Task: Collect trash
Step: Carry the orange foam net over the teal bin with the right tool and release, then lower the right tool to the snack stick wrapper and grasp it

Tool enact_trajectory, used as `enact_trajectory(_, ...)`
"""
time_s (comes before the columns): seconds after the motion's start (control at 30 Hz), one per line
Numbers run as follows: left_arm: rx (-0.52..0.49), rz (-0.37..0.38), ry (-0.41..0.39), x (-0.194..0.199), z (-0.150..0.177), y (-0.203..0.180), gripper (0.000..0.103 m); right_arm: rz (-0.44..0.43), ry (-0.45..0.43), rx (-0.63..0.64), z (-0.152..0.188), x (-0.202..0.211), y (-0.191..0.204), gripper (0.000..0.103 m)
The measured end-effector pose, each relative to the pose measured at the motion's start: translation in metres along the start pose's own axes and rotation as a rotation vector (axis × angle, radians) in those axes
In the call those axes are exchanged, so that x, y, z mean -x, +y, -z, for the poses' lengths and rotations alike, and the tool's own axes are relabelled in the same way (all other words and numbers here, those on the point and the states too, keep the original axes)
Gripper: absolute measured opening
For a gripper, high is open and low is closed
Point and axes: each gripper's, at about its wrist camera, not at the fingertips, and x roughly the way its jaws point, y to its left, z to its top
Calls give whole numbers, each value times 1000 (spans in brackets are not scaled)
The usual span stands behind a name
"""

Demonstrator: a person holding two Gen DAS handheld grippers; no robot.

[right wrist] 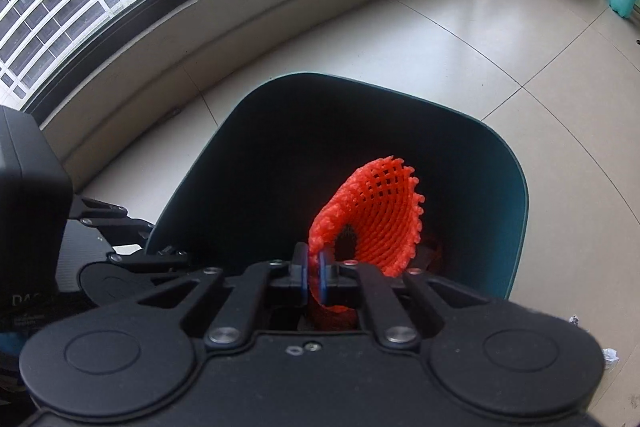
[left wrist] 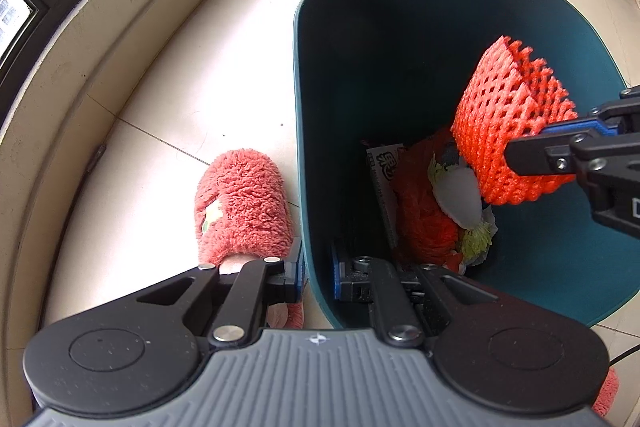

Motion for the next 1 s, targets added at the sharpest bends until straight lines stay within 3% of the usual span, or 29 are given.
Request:
enact_trajectory(0.23, -2, 1, 1, 0, -1, 1, 12, 49, 110, -16, -4, -40, -3, 13)
enact_trajectory(0.4, -2, 3, -1, 0, 0, 1, 12, 47, 120, -21, -2, -41, -8, 20)
enact_trajectory(0.67, -7, -2, -5, -2, 2, -1, 12, 13, 47, -25, 5, -4, -9, 31)
enact_trajectory(0.8, -10, -7, -4, -3, 3, -3, 12, 4, -5, -26, 7, 22, -12, 47)
enact_trajectory(0.93, -12, -11, -5, -3, 3, -4, 12, -16, -58, -50, 11, 52, -24, 47)
enact_trajectory(1.0, -13, -13, -4, -3, 2, -5, 12, -17, -87, -63, 15, 61, -34, 53)
